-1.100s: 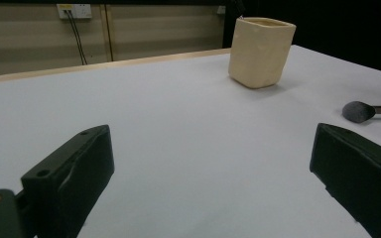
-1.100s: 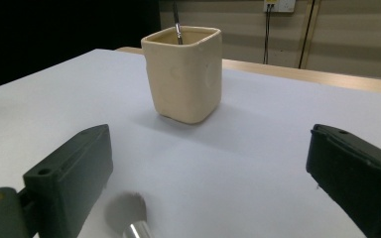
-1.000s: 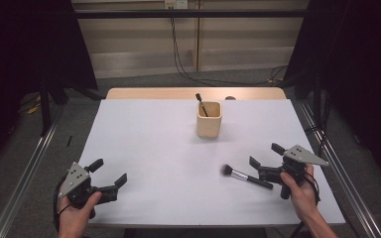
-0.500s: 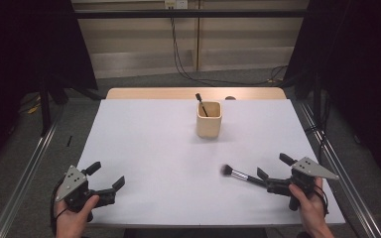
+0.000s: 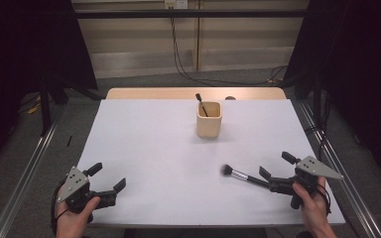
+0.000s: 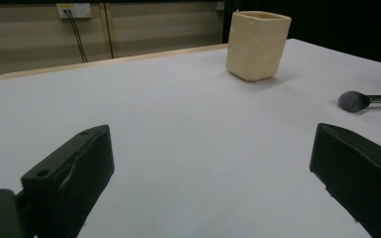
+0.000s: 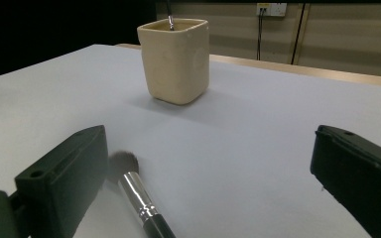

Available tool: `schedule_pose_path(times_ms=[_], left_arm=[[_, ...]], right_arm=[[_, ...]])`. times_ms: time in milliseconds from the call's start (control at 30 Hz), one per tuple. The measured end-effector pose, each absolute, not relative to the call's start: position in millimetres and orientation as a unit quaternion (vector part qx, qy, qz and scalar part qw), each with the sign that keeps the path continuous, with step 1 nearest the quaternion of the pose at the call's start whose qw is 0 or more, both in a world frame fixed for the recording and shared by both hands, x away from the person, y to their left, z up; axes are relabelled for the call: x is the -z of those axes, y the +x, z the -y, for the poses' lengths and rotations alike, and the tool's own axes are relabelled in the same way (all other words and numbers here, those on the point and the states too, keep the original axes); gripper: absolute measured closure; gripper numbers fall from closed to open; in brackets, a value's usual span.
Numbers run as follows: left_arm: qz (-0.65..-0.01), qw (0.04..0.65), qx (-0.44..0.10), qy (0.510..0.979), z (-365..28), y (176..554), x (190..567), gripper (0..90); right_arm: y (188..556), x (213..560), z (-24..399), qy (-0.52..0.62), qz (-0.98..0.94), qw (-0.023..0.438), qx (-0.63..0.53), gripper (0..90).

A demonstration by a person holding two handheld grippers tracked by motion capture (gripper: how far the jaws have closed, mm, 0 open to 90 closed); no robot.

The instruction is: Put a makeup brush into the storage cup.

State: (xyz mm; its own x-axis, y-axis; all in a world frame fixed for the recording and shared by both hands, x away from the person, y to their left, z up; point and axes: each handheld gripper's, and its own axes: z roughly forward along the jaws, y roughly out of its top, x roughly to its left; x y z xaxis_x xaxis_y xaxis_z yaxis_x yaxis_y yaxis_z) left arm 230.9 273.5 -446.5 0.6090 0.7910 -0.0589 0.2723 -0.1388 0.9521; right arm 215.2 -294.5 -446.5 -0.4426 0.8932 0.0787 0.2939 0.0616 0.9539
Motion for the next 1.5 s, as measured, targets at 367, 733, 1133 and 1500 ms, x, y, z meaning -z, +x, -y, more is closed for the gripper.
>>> schedule_pose_path(times_ms=[367,733,1133,1500], left_arm=[[-0.37,0.54,-0.241,0.716,-273.9,229.3,445.7,3.4],[-0.373,0.541,-0.235,0.716,-274.2,231.7,447.0,3.4],[-0.372,0.536,-0.24,0.719,-272.2,232.6,446.4,3.4],[-0.37,0.531,-0.242,0.723,-272.8,232.8,447.3,3.4]], right_arm=[[230.3,436.0,280.4,0.42,-0.692,0.269,-0.522,0.7],[255.5,427.9,261.9,0.392,-0.724,0.234,-0.517,3.1],[276.8,422.7,249.8,0.377,-0.754,0.187,-0.504,4.7],[294.0,420.9,252.4,0.372,-0.804,0.13,-0.445,4.0]])
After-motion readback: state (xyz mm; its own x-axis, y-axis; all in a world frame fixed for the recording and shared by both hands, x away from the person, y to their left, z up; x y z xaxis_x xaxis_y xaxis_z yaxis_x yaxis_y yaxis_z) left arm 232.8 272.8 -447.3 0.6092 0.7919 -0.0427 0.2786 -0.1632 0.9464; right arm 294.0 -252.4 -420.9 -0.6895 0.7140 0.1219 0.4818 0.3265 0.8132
